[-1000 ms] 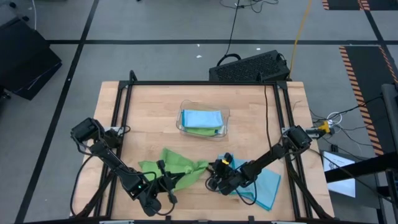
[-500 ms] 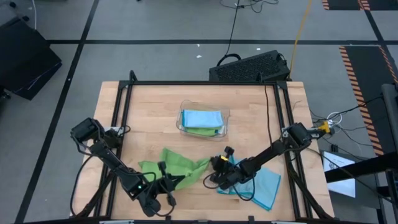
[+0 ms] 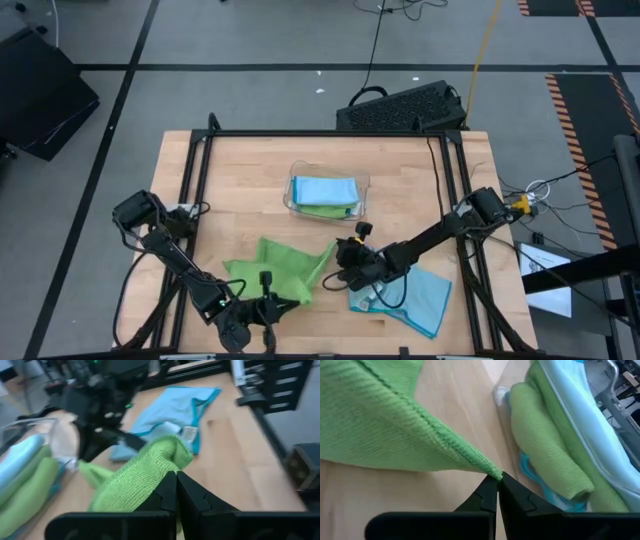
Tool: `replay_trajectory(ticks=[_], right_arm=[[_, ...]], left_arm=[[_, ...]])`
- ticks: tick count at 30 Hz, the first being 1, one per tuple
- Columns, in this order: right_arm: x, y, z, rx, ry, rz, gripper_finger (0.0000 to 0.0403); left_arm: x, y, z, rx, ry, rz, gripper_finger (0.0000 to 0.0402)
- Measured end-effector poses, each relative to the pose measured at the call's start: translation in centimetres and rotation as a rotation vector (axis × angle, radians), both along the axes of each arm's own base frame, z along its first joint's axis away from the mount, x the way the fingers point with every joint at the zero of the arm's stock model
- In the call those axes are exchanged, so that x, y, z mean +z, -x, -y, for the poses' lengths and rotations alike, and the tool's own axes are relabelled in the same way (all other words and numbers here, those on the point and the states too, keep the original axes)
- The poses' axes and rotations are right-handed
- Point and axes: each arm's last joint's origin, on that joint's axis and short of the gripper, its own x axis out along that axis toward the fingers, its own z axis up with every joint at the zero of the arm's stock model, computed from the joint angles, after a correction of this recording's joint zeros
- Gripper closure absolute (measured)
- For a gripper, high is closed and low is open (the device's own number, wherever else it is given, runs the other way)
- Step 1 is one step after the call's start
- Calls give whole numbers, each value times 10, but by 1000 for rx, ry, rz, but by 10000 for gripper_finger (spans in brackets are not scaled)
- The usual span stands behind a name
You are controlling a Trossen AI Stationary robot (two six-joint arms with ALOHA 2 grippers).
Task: Fold microfiber towels
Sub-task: Fold the green microfiber cloth
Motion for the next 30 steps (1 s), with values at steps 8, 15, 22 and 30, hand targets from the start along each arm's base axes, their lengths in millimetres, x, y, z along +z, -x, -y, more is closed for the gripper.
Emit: replay_trajectory(ticks=[8, 15, 22, 30], right_arm=[[-2, 2, -2, 130, -139, -114, 399], [9, 9, -2, 184, -288, -194, 394], [38, 31, -6, 133, -377, -205, 316], [47, 58, -35, 170, -613, -218, 239]], left_arm=[[1, -5, 1, -84, 78, -23, 397], [-2, -18, 0, -175, 120, -27, 398], [-1, -23, -2, -223, 151, -36, 389], [-2, -30, -9, -239, 198, -57, 387]])
